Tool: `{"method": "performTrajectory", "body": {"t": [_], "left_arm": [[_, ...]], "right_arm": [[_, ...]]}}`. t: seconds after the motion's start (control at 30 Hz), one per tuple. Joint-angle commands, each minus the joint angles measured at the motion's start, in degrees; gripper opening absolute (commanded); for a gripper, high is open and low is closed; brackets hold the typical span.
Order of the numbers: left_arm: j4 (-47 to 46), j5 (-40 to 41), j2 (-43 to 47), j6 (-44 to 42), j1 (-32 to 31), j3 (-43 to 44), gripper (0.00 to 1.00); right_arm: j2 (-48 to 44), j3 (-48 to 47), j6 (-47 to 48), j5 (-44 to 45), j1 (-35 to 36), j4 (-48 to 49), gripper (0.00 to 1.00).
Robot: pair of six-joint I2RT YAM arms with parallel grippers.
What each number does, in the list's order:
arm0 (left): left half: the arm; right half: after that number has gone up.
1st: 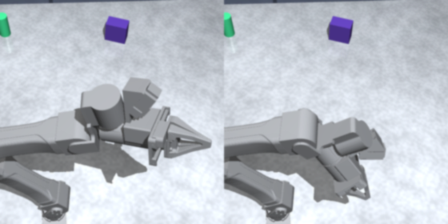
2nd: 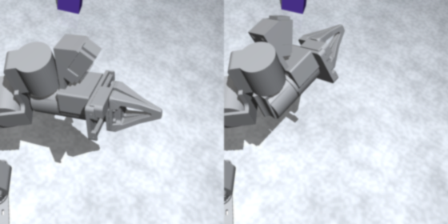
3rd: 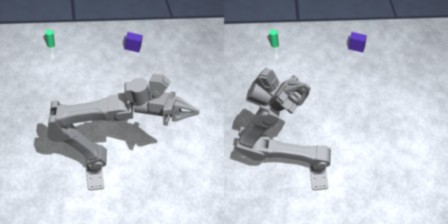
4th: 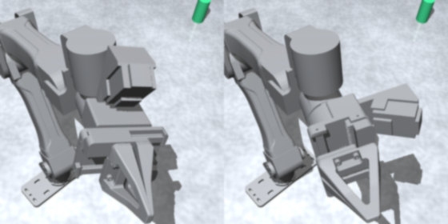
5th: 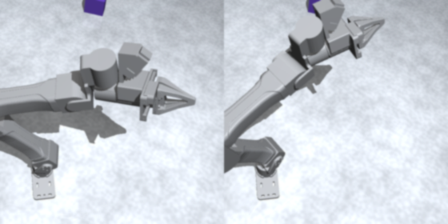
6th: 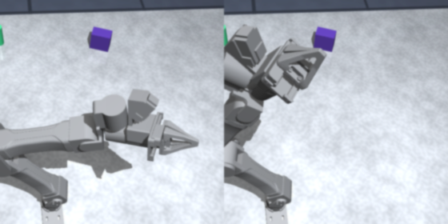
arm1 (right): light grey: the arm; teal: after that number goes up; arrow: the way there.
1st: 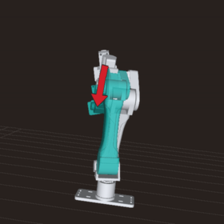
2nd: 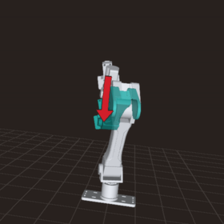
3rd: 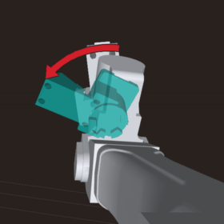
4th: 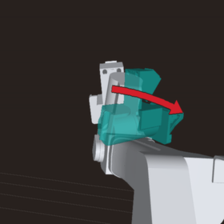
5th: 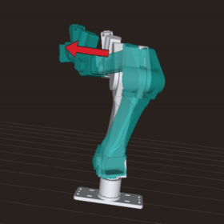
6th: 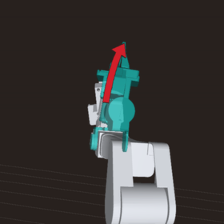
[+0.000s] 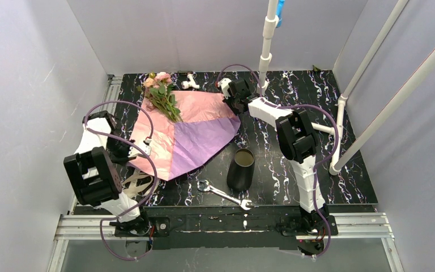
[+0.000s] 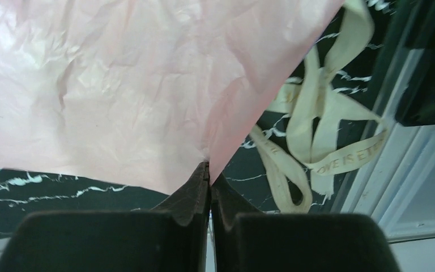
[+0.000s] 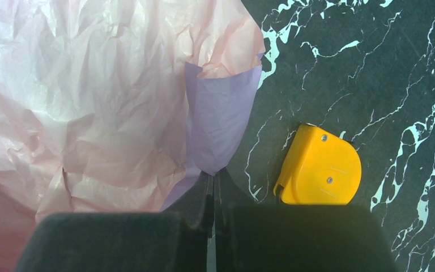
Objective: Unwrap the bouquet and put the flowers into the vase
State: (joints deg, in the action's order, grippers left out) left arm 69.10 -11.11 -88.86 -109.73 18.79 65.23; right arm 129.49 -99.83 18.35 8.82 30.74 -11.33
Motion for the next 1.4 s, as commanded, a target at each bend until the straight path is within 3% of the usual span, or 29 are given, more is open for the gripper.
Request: {"method": "performTrajectory", "body": {"t": [0.0,0.13,0.43,0.47,0.53,0.63,0.73,0.83,0.97,1.1,1.37], "left_arm": [[-8.4,8.3,-3.8,1.6,1.8,-1.1,0.00],[-13.4,15.8,-12.3,6.0,2.5,2.5,0.00],[-14.6,14.7,-18.7,13.7,3.6,11.8,0.00],[-14.5,13.6,-18.1,14.4,3.6,11.9,0.02],[-13.6,11.3,-16.5,16.9,3.7,12.6,0.32],[-7.5,4.0,-15.4,22.3,4.7,18.5,0.64],[-1.3,-3.3,-17.4,29.4,8.1,28.9,0.72],[4.1,-11.8,-20.9,36.6,10.3,41.1,0.93],[3.6,-19.5,-21.7,47.5,9.4,50.8,0.98],[2.3,-22.4,-23.0,57.4,6.1,55.5,0.98],[-5.0,-28.9,-21.4,75.0,-4.6,45.8,0.97]], "right_arm": [[-0.7,0.0,-0.7,3.3,-0.8,2.7,0.01],[0.3,-0.9,-1.6,3.8,-0.9,3.0,0.01],[5.9,-10.6,-2.9,-1.4,-0.7,-2.2,0.01],[6.1,-11.1,-2.8,-2.0,-0.7,-2.7,0.10],[5.5,-11.4,-3.0,-2.9,-0.7,-4.0,0.31],[3.0,-10.2,-3.5,-3.8,-0.7,-5.0,0.58],[0.0,-8.0,-3.9,-3.1,-0.4,-5.2,0.80],[-2.8,-6.2,-4.2,-3.8,-0.4,-5.0,0.88],[-5.9,-5.6,-4.6,-5.6,-0.3,-5.0,0.93],[-8.7,-5.3,-5.0,-10.7,-0.3,-5.3,0.98],[-15.2,-1.0,-4.3,-20.2,-0.3,0.7,0.98]]}}
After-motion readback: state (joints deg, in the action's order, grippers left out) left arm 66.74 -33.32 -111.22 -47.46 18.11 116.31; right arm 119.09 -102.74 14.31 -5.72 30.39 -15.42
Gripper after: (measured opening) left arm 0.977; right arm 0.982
